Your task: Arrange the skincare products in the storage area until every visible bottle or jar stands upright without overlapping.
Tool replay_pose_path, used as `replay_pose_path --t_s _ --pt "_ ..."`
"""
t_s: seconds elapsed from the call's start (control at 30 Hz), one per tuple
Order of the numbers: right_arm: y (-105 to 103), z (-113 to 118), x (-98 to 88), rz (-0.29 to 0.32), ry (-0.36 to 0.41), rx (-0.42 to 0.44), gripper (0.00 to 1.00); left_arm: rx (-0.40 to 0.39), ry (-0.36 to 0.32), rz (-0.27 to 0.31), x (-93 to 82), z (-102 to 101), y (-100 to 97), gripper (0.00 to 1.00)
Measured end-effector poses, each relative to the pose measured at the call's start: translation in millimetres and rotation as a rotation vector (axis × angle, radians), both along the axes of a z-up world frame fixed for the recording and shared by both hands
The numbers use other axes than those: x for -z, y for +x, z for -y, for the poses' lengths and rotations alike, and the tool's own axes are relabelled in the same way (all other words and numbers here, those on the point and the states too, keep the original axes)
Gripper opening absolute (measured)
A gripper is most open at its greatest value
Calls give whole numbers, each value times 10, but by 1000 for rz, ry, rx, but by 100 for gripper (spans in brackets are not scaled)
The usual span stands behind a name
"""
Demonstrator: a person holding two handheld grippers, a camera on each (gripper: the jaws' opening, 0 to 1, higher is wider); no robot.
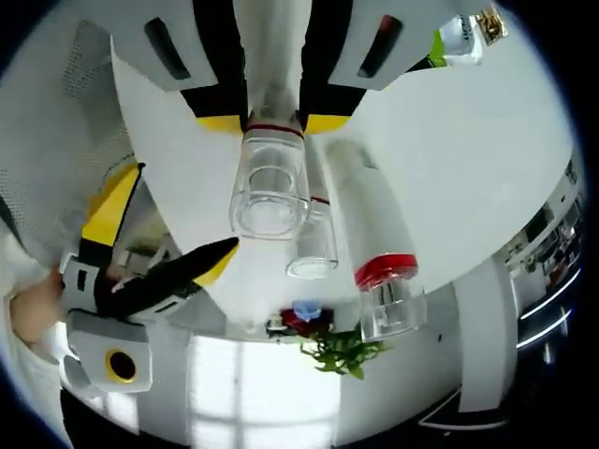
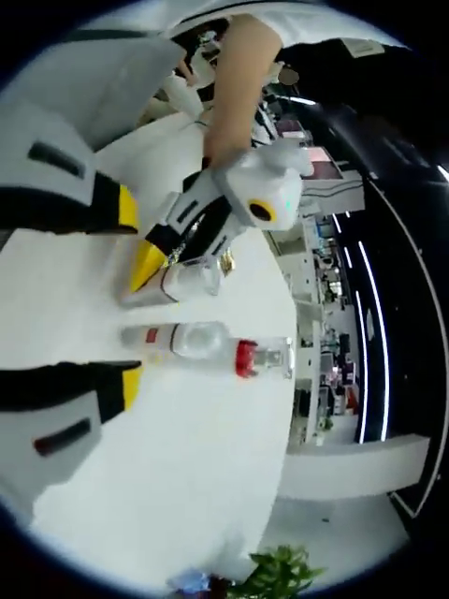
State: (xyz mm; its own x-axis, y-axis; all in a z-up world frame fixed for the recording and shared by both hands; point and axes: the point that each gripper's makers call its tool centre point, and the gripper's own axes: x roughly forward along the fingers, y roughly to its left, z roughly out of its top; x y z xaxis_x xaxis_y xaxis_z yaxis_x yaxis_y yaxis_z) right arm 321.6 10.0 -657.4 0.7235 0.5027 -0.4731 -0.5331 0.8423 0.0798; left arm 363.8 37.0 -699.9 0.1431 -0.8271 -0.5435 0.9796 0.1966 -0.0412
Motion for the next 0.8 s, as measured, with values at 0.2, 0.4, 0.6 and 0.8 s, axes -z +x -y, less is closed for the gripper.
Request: replay_pose_path --t_s 0.2,0.4,0.6,0.8 --pt "6 105 -23 3 -1 22 57 9 0 2 5 19 126 18" --pt "-9 129 -4 -5 -2 33 58 24 -7 -6 12 59 167 18" --pt "-30 93 2 -9 -1 24 58 27 -11 -8 14 89 203 18" --pt "-32 84 7 -12 -1 22 59 29 -6 -12 17 103 207 18"
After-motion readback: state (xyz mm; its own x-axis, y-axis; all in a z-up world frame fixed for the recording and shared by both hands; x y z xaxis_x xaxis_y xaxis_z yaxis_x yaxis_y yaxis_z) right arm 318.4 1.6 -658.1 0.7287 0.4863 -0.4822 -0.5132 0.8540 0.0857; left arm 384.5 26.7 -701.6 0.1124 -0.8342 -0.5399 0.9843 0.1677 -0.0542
